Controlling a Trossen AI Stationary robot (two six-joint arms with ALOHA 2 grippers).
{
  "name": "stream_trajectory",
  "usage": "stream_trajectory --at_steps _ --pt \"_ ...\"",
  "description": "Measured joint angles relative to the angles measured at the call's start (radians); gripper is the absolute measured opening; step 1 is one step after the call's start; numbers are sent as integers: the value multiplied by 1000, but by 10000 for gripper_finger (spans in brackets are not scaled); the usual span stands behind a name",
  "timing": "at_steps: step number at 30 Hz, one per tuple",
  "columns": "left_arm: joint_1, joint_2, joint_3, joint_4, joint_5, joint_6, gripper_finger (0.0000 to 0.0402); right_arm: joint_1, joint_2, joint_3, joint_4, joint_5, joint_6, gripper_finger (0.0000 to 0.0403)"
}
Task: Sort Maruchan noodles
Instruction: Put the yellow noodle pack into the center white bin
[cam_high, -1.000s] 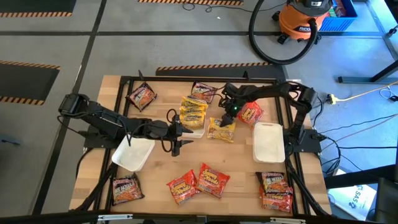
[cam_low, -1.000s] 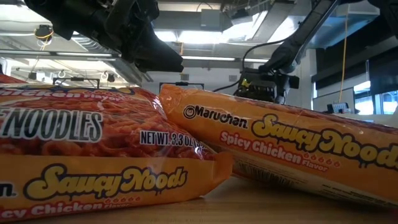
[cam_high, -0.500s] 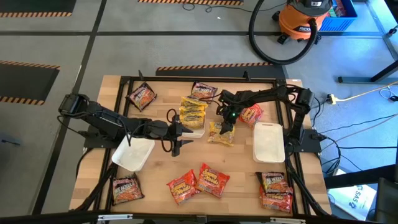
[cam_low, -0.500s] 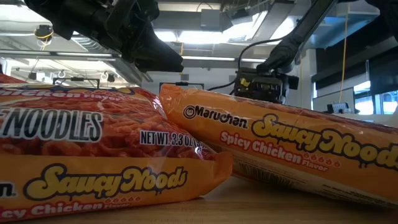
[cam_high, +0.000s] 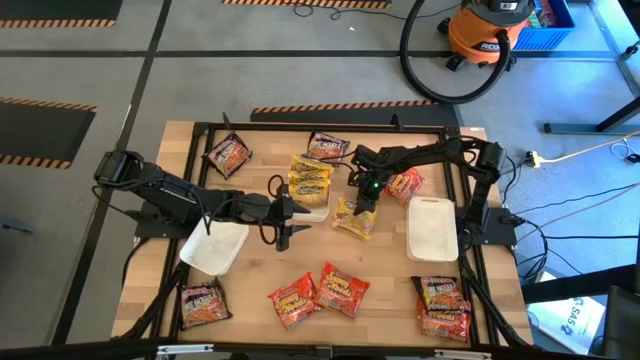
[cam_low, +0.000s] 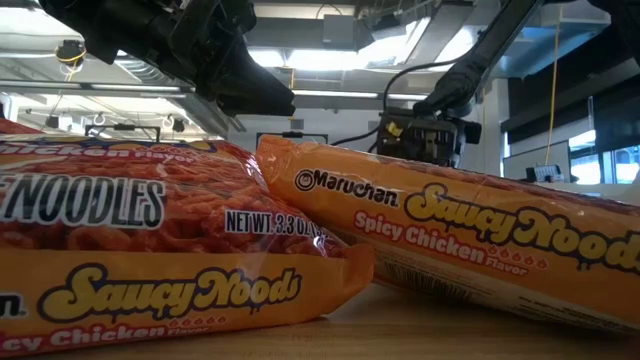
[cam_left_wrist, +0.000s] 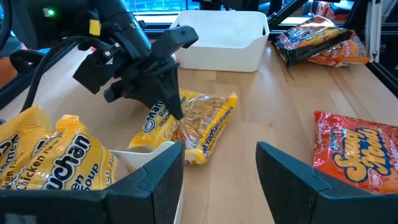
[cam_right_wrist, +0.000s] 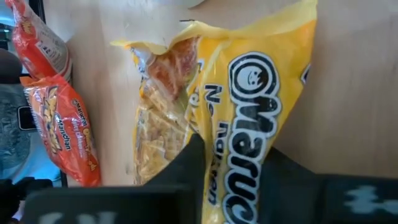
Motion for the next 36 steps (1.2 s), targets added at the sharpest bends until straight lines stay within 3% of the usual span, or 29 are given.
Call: stream_trajectory --at_steps 8,26,31,36 --pt "0 0 0 0 0 0 192 9 -79 -4 -14 114 -15 4" --pt "0 -9 0 -7 -25 -26 192 168 -351 3 -139 527 -36 0" --pt "0 -103 0 -114 -39 -38 192 237 -375 97 -246 698 -37 0" --pt "0 -255 2 -309 -67 -47 192 292 -375 229 -346 787 -35 0"
